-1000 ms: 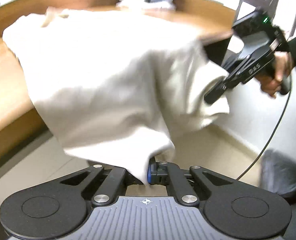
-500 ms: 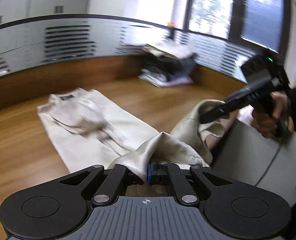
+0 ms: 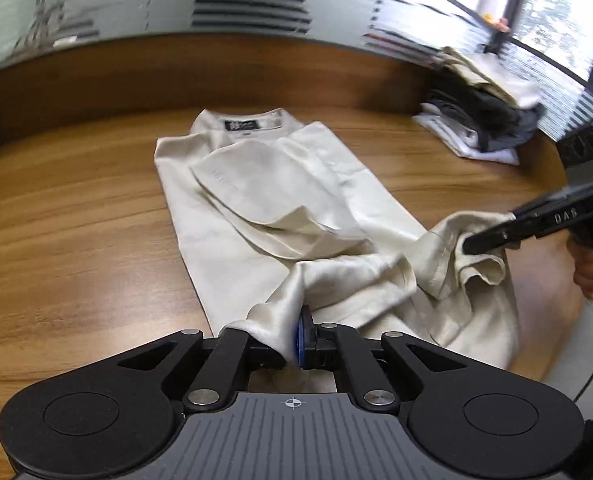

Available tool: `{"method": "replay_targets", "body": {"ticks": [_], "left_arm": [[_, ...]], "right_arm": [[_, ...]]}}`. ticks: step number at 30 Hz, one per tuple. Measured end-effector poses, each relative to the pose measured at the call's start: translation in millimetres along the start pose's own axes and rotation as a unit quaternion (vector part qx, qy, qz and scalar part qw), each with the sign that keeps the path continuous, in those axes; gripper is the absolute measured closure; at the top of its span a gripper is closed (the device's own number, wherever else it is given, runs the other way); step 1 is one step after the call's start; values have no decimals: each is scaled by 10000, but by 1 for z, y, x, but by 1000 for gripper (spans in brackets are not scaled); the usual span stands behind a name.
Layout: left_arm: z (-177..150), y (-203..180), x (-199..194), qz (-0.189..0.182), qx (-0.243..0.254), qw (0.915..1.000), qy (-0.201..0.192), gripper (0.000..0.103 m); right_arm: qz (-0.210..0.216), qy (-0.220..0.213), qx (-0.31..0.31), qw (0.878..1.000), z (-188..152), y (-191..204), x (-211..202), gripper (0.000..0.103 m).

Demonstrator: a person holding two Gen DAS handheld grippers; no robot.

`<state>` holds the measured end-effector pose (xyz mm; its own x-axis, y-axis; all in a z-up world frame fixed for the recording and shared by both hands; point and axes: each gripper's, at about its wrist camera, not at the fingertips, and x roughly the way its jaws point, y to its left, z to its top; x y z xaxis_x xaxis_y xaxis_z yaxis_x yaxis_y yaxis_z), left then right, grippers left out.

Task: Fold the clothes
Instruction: 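Grasp the hem with the left gripper and fold it toward the collar, then release the hem and withdraw both open grippers above the shirt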

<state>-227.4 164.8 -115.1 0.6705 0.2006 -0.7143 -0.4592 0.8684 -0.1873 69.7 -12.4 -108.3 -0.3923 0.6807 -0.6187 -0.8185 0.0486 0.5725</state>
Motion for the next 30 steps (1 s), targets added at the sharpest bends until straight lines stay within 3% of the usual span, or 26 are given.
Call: {"method": "replay_targets", "body": {"ticks": [2,4,6,9,13,18,22,26,30], "left_arm": [[6,6,4,37,-170,9998,20,85],[11,8,7,75,-305,9995,-30,74],[17,12,11,109,-418,9991,-31,68],[25,18,21,118,-521,9986,23,66],[34,32,36,158,-765,9969,123,63],[48,56,36,252,-1341,9906,-17,49],[62,68,28,338,-1554,9872,-134,47],[72,61,15,469,-1133,9924,-119,46],[69,42,1,509,-606,9969,35,43]], "right_arm": [[97,96,110,9998,4,-13,7,94],[175,178,221,9994,10,-23,10,86],[204,194,361,9990,15,-31,12,68],[237,105,598,9979,25,-42,12,55],[88,30,823,9966,41,-55,17,55],[-546,63,868,9947,58,-60,26,55],[-1062,-9,753,9915,66,-50,22,54],[-1716,-183,290,9846,71,-27,16,45],[-2131,81,-498,9757,72,4,18,45]]}}
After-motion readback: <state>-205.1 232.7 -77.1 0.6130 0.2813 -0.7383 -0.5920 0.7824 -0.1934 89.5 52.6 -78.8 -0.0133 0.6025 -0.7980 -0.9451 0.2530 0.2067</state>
